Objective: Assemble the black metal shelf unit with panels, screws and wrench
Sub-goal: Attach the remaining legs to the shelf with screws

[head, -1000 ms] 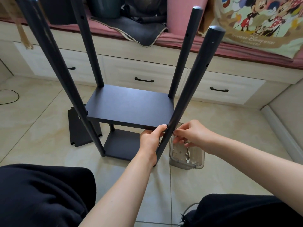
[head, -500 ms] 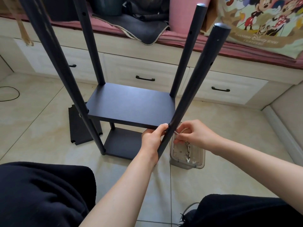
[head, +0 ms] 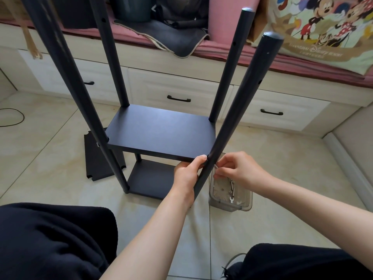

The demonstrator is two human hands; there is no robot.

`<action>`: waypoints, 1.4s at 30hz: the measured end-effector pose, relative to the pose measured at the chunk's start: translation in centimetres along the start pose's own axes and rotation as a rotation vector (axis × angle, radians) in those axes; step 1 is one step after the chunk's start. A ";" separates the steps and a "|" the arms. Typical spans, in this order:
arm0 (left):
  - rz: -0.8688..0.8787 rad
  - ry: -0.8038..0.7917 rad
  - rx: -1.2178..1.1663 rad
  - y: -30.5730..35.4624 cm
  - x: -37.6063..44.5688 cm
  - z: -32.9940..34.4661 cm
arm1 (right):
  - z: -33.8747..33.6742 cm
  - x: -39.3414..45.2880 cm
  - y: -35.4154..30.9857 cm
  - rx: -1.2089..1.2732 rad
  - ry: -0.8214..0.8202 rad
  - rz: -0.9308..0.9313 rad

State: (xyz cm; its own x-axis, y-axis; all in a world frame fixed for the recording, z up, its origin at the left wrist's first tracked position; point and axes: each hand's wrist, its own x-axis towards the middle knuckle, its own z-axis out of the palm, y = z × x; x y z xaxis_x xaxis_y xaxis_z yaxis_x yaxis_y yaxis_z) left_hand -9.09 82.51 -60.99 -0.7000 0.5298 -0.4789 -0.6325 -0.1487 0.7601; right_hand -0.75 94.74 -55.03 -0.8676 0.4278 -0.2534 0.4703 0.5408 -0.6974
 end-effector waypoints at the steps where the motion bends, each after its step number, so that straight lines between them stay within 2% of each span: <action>1: 0.001 -0.001 -0.007 0.0 0.0 0.0 | 0.0 0.0 0.0 -0.003 0.005 -0.002; 15: 0.026 -0.001 0.042 -0.3 0.3 0.0 | 0.5 0.3 0.2 -0.094 0.086 0.011; 22: 0.008 0.016 0.052 -0.6 0.4 0.1 | 1.0 -0.2 -0.3 -0.241 0.157 -0.087; 29: 0.015 0.024 0.057 -0.7 0.7 0.1 | 1.1 0.1 0.4 -0.369 0.074 -0.155; 34: 0.031 0.027 0.061 -0.9 0.7 0.0 | 0.9 -0.1 0.5 -0.363 0.090 -0.211; 42: 0.029 0.012 0.060 -0.9 0.9 -0.1 | 1.3 -0.3 0.3 -0.393 0.066 -0.133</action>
State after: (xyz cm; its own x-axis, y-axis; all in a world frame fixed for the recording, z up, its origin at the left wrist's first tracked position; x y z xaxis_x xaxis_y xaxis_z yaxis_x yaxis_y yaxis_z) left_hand -9.13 83.04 -62.14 -0.7222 0.5157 -0.4610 -0.5908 -0.1132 0.7989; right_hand -0.55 93.83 -56.04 -0.9189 0.3741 -0.1254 0.3914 0.8241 -0.4095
